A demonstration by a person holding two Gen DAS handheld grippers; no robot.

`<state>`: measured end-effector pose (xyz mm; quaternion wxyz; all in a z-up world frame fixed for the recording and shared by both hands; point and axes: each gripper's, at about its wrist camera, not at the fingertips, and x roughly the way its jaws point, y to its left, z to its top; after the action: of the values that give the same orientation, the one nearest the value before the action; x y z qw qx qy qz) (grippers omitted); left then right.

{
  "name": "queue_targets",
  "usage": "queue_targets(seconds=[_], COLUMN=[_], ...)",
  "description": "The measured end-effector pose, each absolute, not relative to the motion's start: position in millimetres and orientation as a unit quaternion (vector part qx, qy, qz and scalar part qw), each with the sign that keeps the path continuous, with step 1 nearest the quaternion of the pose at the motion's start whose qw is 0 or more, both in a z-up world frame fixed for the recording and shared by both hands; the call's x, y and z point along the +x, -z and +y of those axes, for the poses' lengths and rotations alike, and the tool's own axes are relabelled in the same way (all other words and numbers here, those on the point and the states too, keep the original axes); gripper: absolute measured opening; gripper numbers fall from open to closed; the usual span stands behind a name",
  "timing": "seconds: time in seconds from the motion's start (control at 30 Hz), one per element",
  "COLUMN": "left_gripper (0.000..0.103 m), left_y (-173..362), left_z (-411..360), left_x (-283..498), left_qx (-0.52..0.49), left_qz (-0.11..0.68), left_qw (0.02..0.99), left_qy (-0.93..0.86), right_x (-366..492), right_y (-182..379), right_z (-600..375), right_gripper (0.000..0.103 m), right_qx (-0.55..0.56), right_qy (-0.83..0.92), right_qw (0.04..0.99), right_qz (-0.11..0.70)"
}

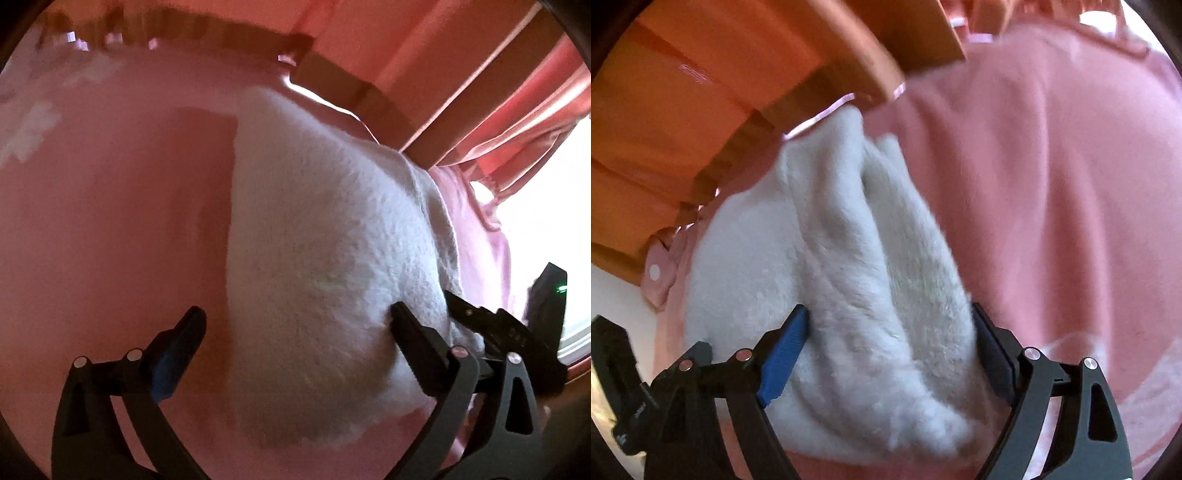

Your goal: Fold small clothes

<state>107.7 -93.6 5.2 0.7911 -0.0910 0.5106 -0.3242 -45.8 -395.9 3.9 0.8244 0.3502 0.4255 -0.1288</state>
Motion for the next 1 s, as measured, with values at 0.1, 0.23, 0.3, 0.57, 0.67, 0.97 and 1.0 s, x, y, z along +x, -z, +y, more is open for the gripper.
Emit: queue_targets(seconds=[0.1, 0.23, 0.3, 0.57, 0.67, 0.97, 1.0], left_gripper=[0.098, 0.098, 0.098, 0.058, 0.055, 0.054, 0.055], left_y=[13, 14, 13, -19, -52, -180, -190], left_z=[-94, -102, -106, -111, -110, -45, -38], left_x=[118, 118, 115, 99, 86, 68, 68], left_qx=[-0.14, -0.133, -0.136, -0.091, -0.072, -0.081, -0.08], left_qz=[0.532, 0.505, 0.503, 0.471, 0.425, 0.264, 0.25], left_qw=[0.758, 0.769, 0.766, 0.788, 0.809, 0.857, 0.862], left_qy=[0.351, 0.369, 0.376, 0.385, 0.399, 0.434, 0.434], right_x=[-43, -38, -36, -35, -40, -53, -53], right_y=[7, 9, 6, -24, -52, -180, -194], right_z=[-405, -401, -398, -383, -370, -305, -298], right_gripper=[0.087, 0.091, 0.086, 0.035, 0.029, 0.028, 0.028], right_qx=[0.389, 0.393, 0.383, 0.331, 0.309, 0.231, 0.224], right_qy=[0.103, 0.094, 0.094, 0.08, 0.07, -0.003, -0.013], right_qw=[0.811, 0.812, 0.816, 0.856, 0.884, 0.954, 0.958], right_qz=[0.425, 0.422, 0.422, 0.389, 0.345, 0.193, 0.181])
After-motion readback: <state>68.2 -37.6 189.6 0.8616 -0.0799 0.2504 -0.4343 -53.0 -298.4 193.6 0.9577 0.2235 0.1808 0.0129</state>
